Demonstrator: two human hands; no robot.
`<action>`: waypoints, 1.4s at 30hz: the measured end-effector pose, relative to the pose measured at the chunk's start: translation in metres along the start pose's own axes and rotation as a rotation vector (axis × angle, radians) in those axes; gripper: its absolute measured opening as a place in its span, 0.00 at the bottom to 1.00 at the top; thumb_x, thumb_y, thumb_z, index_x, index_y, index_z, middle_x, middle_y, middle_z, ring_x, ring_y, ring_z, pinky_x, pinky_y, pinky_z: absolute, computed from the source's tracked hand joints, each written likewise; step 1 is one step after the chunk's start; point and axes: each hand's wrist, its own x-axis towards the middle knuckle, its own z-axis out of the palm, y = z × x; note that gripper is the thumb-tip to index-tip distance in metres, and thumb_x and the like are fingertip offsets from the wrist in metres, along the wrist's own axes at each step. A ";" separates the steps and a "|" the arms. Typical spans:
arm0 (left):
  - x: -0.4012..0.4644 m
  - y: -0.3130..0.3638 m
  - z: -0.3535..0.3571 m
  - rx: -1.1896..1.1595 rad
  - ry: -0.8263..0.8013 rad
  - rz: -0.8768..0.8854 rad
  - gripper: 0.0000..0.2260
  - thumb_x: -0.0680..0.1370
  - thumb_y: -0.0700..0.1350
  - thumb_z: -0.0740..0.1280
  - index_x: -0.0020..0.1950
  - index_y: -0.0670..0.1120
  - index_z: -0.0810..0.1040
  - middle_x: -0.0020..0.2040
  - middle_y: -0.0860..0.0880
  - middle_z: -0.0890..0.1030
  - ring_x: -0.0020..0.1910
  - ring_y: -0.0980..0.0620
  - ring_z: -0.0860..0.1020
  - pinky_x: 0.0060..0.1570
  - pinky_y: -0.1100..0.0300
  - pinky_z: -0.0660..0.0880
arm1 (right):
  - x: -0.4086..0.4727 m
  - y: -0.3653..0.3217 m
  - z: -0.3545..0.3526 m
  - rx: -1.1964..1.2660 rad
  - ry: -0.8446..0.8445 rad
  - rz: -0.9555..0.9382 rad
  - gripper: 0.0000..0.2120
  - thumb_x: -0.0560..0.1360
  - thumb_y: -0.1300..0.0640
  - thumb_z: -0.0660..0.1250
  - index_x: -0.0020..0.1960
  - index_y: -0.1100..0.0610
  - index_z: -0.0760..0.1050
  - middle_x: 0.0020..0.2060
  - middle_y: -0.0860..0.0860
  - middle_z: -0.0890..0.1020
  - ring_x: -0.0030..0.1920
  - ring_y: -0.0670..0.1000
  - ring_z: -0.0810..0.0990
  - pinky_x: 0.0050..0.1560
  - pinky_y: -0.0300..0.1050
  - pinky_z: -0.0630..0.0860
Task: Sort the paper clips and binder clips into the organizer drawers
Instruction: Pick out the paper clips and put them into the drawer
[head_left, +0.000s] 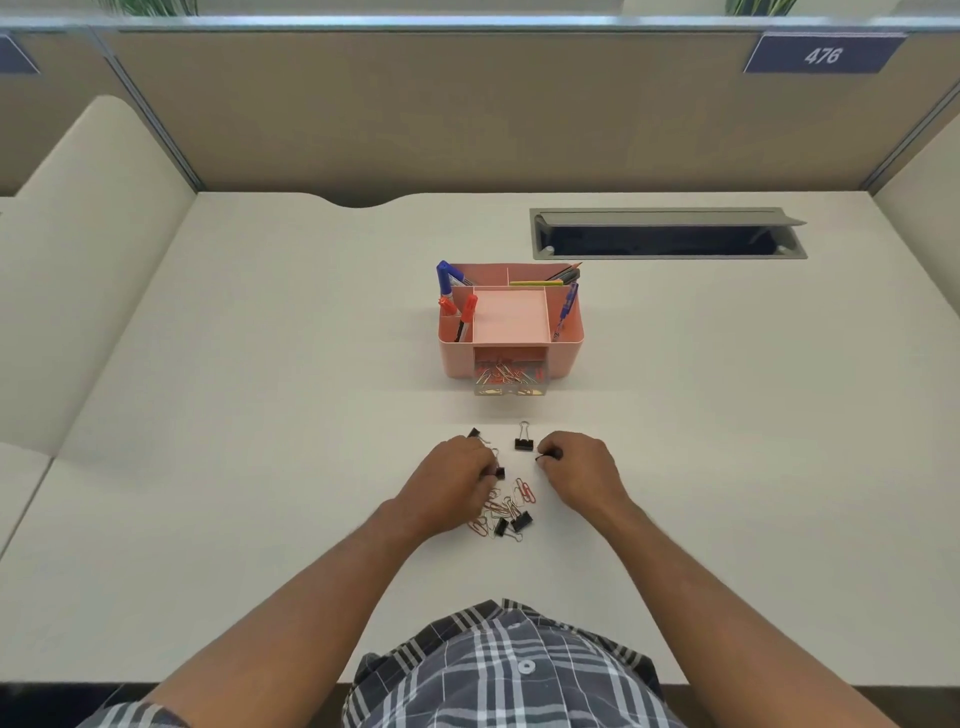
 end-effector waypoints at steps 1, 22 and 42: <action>0.000 -0.001 0.001 -0.009 0.020 -0.005 0.03 0.75 0.46 0.67 0.48 0.49 0.77 0.43 0.51 0.78 0.44 0.51 0.74 0.47 0.53 0.73 | 0.001 0.002 -0.001 -0.008 -0.002 -0.002 0.09 0.75 0.60 0.65 0.51 0.54 0.82 0.46 0.50 0.84 0.48 0.53 0.80 0.48 0.44 0.76; -0.009 -0.002 0.004 -0.067 0.158 -0.152 0.10 0.78 0.44 0.66 0.59 0.44 0.78 0.51 0.47 0.80 0.52 0.47 0.75 0.54 0.55 0.71 | -0.030 -0.015 0.039 -0.361 -0.024 -0.129 0.05 0.77 0.60 0.62 0.48 0.60 0.76 0.49 0.57 0.78 0.46 0.58 0.79 0.41 0.45 0.69; -0.012 -0.008 0.009 -0.189 0.160 -0.228 0.10 0.76 0.34 0.62 0.53 0.43 0.79 0.49 0.48 0.80 0.51 0.48 0.77 0.53 0.53 0.75 | -0.023 -0.009 0.034 -0.270 -0.088 -0.212 0.08 0.75 0.62 0.59 0.45 0.58 0.78 0.43 0.54 0.78 0.42 0.57 0.77 0.43 0.50 0.76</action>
